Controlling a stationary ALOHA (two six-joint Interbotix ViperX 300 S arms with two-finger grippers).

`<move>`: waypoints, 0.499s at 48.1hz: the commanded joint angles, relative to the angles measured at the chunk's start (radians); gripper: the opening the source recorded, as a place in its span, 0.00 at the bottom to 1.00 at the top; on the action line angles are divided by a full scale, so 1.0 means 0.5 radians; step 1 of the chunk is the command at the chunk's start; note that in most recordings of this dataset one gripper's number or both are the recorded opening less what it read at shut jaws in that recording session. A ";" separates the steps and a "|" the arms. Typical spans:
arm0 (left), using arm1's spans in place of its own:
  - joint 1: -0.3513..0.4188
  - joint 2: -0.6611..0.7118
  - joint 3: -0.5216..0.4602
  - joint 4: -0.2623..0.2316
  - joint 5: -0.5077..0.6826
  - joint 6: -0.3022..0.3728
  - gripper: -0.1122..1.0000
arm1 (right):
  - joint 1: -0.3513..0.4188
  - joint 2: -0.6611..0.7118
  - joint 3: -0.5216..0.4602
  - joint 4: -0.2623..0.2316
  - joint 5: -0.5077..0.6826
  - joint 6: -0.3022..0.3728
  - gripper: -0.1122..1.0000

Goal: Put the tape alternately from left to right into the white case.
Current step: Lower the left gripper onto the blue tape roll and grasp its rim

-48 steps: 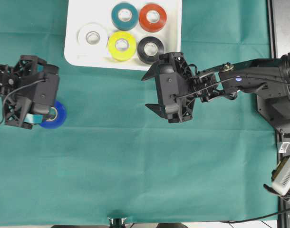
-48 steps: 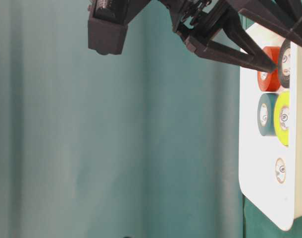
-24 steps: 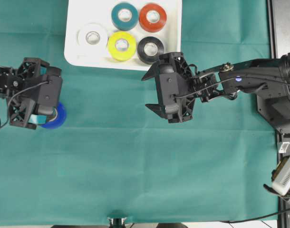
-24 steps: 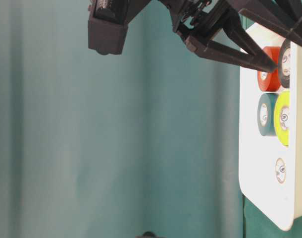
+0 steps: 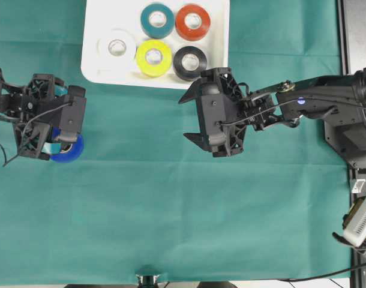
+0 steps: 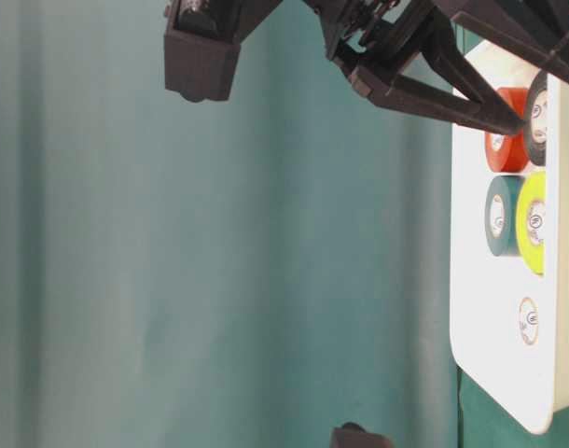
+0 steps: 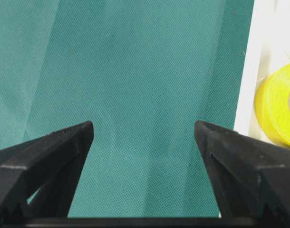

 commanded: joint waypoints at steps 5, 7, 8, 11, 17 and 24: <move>0.012 -0.012 -0.025 0.006 -0.009 0.006 0.96 | 0.009 -0.046 -0.015 0.003 -0.012 0.003 0.80; 0.012 -0.021 -0.025 0.006 -0.009 0.006 0.96 | 0.009 -0.046 -0.015 0.003 -0.012 0.003 0.80; 0.015 -0.025 -0.021 0.006 -0.009 0.006 0.96 | 0.009 -0.046 -0.015 0.003 -0.012 0.003 0.80; 0.012 -0.040 -0.018 0.006 -0.009 0.006 0.93 | 0.009 -0.046 -0.015 0.006 -0.012 0.003 0.80; 0.015 -0.061 -0.009 0.006 -0.009 0.006 0.70 | 0.009 -0.034 -0.015 0.003 -0.012 0.003 0.80; 0.012 -0.061 -0.012 0.006 -0.009 0.006 0.34 | 0.009 -0.018 -0.018 0.003 -0.012 0.003 0.80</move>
